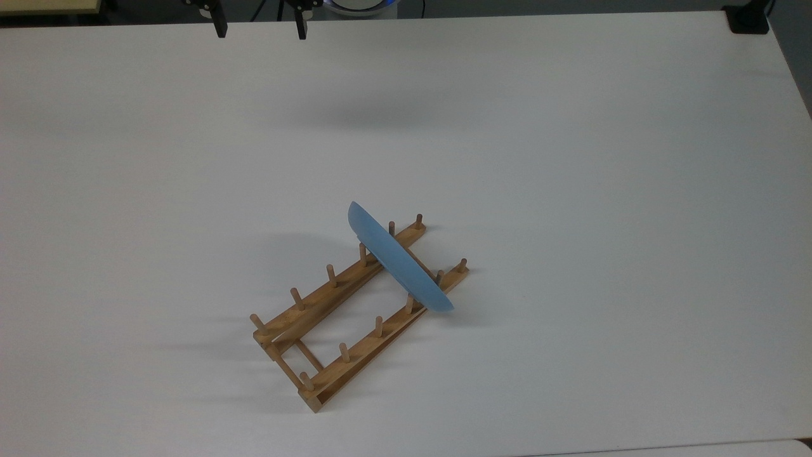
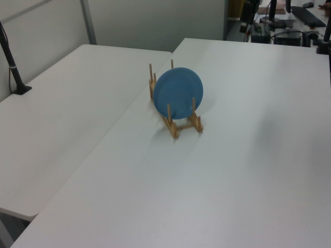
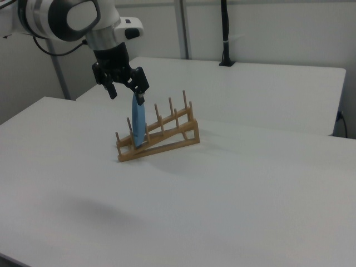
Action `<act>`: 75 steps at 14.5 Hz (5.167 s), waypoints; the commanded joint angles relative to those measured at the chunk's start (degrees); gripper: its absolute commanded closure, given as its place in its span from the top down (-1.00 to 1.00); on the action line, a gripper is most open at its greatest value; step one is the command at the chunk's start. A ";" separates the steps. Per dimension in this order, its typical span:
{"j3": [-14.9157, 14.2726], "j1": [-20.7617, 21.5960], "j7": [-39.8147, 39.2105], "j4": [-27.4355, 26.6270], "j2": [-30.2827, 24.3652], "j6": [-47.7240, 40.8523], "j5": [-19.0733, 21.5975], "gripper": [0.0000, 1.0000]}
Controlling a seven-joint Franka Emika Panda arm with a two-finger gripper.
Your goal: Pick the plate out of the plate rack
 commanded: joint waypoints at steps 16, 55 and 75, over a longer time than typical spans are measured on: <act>-0.58 0.53 -1.75 0.10 -0.50 -1.67 1.63 1.00; 5.49 11.52 48.69 -0.60 19.36 38.14 -41.62 -0.69; 4.79 0.72 -5.23 -0.70 6.27 -0.15 -1.11 -0.97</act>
